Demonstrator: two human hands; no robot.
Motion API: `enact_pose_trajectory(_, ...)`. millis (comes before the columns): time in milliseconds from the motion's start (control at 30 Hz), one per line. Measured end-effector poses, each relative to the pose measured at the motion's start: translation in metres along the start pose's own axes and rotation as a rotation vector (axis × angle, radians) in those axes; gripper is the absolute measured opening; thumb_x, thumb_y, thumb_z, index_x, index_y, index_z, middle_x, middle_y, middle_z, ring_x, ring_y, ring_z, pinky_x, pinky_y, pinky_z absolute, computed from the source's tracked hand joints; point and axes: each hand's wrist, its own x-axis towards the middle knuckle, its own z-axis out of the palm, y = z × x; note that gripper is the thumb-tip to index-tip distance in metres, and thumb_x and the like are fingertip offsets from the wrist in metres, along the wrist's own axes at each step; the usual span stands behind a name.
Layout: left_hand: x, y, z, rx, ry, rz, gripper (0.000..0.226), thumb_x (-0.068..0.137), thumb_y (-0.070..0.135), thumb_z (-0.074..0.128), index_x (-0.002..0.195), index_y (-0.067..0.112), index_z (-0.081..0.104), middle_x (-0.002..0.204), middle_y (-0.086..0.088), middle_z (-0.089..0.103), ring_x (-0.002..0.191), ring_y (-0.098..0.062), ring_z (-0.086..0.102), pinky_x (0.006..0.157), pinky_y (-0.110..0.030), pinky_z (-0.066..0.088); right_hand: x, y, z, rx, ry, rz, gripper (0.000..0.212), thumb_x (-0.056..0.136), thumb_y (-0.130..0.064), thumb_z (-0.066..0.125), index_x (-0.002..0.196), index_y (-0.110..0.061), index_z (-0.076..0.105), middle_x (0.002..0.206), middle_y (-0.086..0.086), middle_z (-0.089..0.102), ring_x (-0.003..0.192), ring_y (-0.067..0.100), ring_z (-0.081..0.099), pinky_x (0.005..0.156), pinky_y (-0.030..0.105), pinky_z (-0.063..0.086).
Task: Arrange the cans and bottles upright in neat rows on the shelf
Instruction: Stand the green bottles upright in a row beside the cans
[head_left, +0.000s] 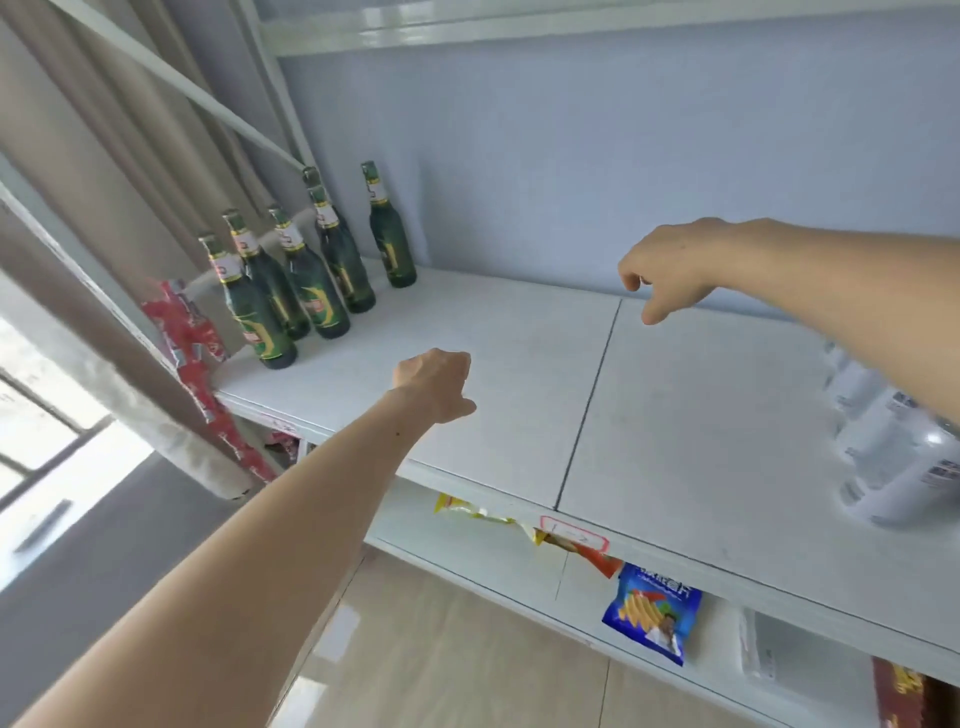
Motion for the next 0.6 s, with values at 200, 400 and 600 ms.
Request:
enact_pose_trajectory(200,-0.006,-0.128,-0.001,0.062,0.004,-0.075,0.041,0.087,0.043,0.063,0.118,0.019,0.053,0.111,-0.004,0.060,0.097,-0.027,0.059,0.068,-0.031,0.042,0.059,-0.094,-0.046,-0.025,0.058,-0.073,0.041,0.081,-0.037,0.066,0.117,-0.019,0.057,0.113,0.000,0.061,0.107,0.022,0.056,0.057,0.025,0.030)
enact_pose_trajectory(400,-0.002,-0.221,0.000,0.042,0.043,-0.160,0.043,0.088,0.045,0.063,0.121,0.018,0.053,0.115,-0.003,0.059,0.102,-0.026,0.059,0.073,-0.033,0.045,0.118,-0.166,-0.094,-0.046,0.092,-0.174,0.039,0.081,-0.038,0.067,0.116,-0.022,0.057,0.111,0.000,0.060,0.105,0.024,0.058,0.062,0.028,0.036)
enact_pose_trajectory(600,0.016,-0.303,0.004,0.041,0.055,-0.262,0.042,0.088,0.043,0.064,0.118,0.016,0.055,0.111,-0.002,0.061,0.098,-0.024,0.060,0.068,-0.034,0.049,0.188,-0.228,-0.140,-0.067,0.174,-0.283,0.040,0.083,-0.033,0.064,0.115,-0.009,0.061,0.114,0.010,0.065,0.107,0.029,0.061,0.052,0.022,0.027)
